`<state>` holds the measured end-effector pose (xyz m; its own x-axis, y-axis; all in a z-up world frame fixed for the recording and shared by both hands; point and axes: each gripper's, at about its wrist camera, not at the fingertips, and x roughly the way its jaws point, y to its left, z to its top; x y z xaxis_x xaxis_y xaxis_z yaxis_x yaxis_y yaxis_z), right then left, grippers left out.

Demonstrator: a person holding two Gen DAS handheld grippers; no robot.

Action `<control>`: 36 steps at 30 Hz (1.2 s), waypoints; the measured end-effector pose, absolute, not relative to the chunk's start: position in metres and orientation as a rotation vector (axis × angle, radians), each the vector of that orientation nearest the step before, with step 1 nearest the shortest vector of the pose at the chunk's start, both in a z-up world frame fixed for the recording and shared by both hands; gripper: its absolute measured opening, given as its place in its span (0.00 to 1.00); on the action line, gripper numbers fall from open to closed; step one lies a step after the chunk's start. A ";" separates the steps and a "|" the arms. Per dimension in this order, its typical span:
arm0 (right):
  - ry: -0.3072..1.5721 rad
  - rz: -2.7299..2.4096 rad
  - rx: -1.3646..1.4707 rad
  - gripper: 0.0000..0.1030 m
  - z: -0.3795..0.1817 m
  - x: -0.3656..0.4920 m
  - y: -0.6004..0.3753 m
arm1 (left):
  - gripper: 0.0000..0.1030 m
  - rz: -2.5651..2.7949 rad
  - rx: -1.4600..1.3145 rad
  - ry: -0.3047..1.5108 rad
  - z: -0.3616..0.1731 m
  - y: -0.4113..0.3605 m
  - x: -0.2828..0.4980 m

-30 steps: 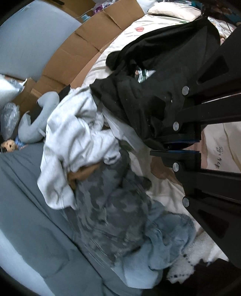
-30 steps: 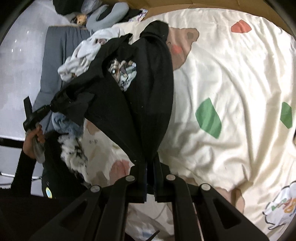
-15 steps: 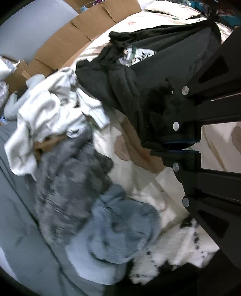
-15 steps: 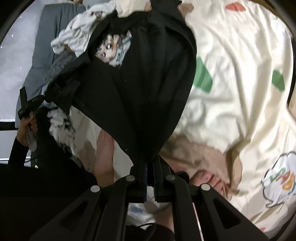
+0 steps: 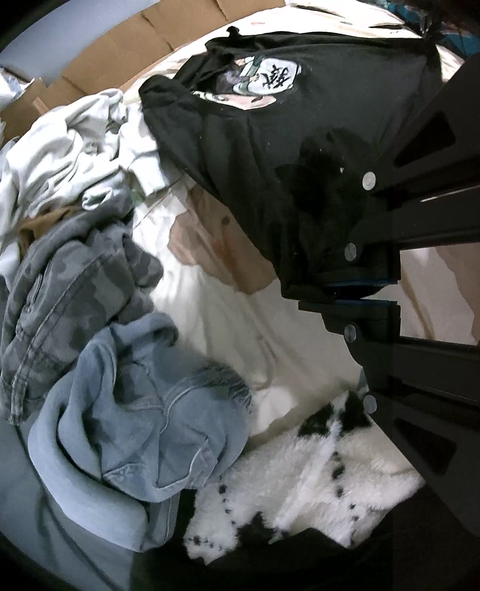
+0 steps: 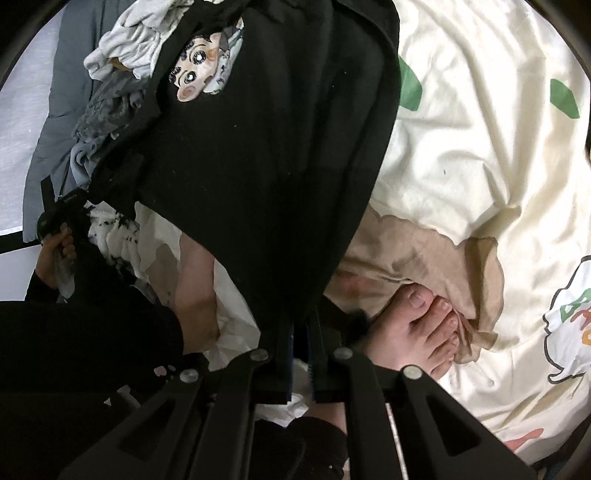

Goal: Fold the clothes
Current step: 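Lift the black shirt with both grippers and pull it off the pile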

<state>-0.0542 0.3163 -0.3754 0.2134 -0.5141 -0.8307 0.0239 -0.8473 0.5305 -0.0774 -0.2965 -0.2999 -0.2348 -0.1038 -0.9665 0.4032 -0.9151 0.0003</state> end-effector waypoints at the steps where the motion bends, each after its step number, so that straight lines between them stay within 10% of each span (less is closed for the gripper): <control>1: -0.457 -1.683 2.060 0.12 -0.376 -0.059 0.319 | 0.04 -2.211 1.697 0.353 -0.299 -0.299 -0.078; 25: -0.335 -2.097 1.724 0.76 -0.373 -0.269 0.312 | 0.04 -2.162 1.730 0.366 -0.333 -0.320 -0.091; 36: -0.332 -2.199 1.670 0.77 -0.380 -0.346 0.302 | 0.04 -2.143 1.745 0.412 -0.351 -0.324 -0.091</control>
